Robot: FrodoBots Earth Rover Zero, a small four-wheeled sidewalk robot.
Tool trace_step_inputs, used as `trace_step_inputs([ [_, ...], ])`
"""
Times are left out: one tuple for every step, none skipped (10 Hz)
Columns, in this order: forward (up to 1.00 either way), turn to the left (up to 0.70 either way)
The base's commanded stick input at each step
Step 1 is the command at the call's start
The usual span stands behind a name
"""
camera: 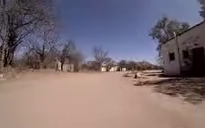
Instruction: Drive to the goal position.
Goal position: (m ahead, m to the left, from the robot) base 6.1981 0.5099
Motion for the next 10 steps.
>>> trace_step_inputs([
  [1.00, 0.00],
  [1.00, 0.00],
  [1.00, 0.00],
  [1.00, 0.00],
  [1.00, 0.00],
  [1.00, 0.00],
  [1.00, 0.00],
  [1.00, 0.00],
  [1.00, 0.00],
  [1.00, 0.00],
])
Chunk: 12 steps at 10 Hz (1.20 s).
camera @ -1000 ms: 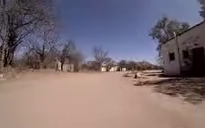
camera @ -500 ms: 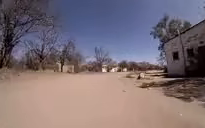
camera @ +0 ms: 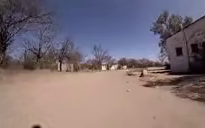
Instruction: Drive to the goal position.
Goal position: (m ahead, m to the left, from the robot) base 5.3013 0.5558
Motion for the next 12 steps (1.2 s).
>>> trace_step_inputs([
  [1.00, 0.00],
  [1.00, 0.00],
  [1.00, 0.00],
  [1.00, 0.00],
  [1.00, 0.00],
  [1.00, 0.00],
  [1.00, 0.00],
  [1.00, 0.00],
  [1.00, 0.00],
  [1.00, 0.00],
  [1.00, 0.00],
  [1.00, 0.00],
])
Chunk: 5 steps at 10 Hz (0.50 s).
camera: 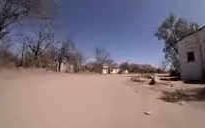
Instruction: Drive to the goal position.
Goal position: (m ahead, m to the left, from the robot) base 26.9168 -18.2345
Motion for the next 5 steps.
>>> trace_step_inputs([
  [1.00, 0.00],
  [1.00, 0.00],
  [1.00, 0.00],
  [1.00, 0.00],
  [1.00, 0.00],
])
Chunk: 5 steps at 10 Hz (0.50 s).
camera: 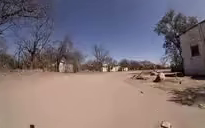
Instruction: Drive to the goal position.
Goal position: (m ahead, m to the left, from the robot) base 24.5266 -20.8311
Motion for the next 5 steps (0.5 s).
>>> trace_step_inputs([
  [1.00, 0.00],
  [1.00, 0.00],
  [1.00, 0.00],
  [1.00, 0.00],
  [1.00, 0.00],
])
